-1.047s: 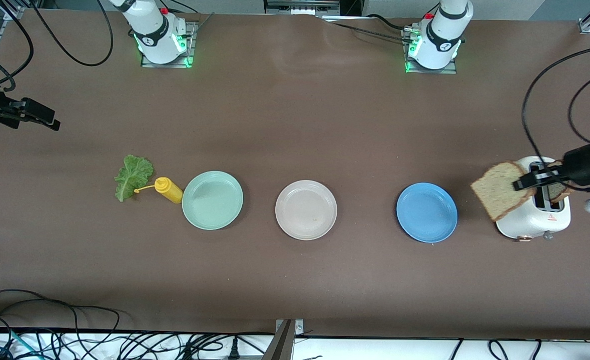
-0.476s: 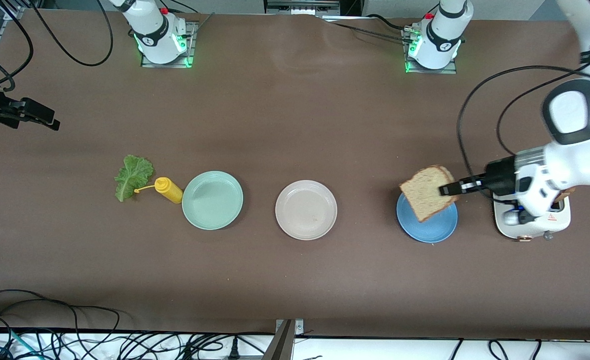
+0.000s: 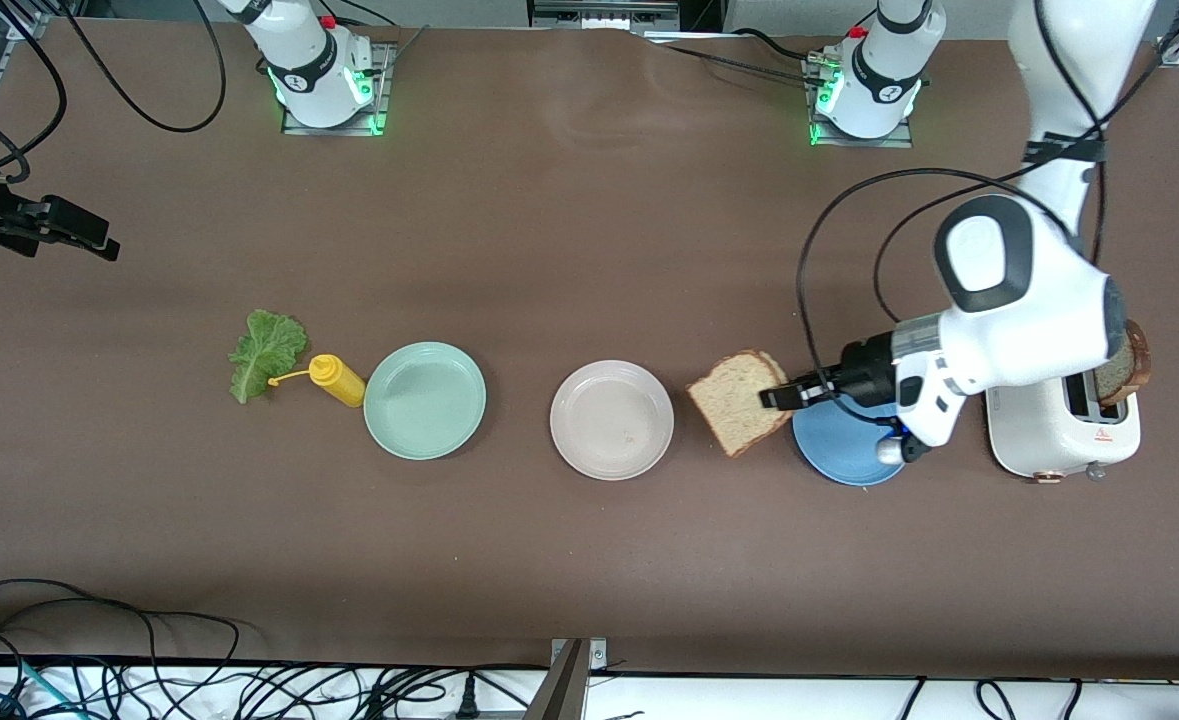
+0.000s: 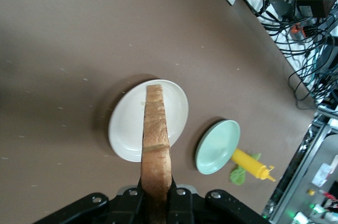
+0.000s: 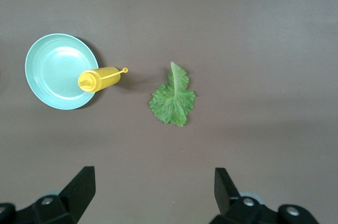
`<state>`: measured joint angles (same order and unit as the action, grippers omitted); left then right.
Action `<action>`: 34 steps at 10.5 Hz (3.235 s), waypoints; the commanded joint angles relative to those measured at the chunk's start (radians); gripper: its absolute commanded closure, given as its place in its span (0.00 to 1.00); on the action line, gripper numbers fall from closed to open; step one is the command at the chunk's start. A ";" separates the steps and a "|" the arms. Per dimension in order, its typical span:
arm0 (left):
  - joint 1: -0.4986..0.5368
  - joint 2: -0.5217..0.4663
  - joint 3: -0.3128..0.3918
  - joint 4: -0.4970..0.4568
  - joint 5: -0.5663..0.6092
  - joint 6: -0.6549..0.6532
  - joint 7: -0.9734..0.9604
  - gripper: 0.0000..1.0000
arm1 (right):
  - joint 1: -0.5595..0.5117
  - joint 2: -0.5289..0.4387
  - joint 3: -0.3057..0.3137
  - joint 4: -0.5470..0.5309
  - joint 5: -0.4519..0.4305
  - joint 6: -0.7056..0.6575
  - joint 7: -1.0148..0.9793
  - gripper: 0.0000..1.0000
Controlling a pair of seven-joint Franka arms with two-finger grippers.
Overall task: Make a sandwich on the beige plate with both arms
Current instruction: 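Lift the bread slice out and carry it to the beige plate, then lower the bread onto the beige plate and open the left gripper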
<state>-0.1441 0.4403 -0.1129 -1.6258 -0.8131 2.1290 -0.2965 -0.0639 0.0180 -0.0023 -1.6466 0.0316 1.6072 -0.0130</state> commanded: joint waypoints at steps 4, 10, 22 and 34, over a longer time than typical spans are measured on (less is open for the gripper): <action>-0.169 0.110 0.007 0.001 -0.164 0.233 -0.021 1.00 | -0.007 0.002 0.001 0.013 0.021 -0.015 -0.008 0.00; -0.252 0.230 -0.037 0.020 -0.279 0.503 -0.018 1.00 | -0.005 0.000 0.001 0.013 0.019 -0.015 -0.007 0.00; -0.278 0.293 -0.071 0.027 -0.284 0.611 0.026 0.82 | -0.005 0.002 0.001 0.013 0.019 -0.015 -0.008 0.00; -0.241 0.166 -0.011 -0.129 0.051 0.598 0.146 0.00 | 0.003 0.005 0.008 0.013 -0.053 -0.006 -0.005 0.00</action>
<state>-0.3917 0.6847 -0.1289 -1.6735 -0.7880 2.7290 -0.1588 -0.0625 0.0180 0.0003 -1.6465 0.0192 1.6070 -0.0135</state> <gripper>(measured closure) 0.000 0.000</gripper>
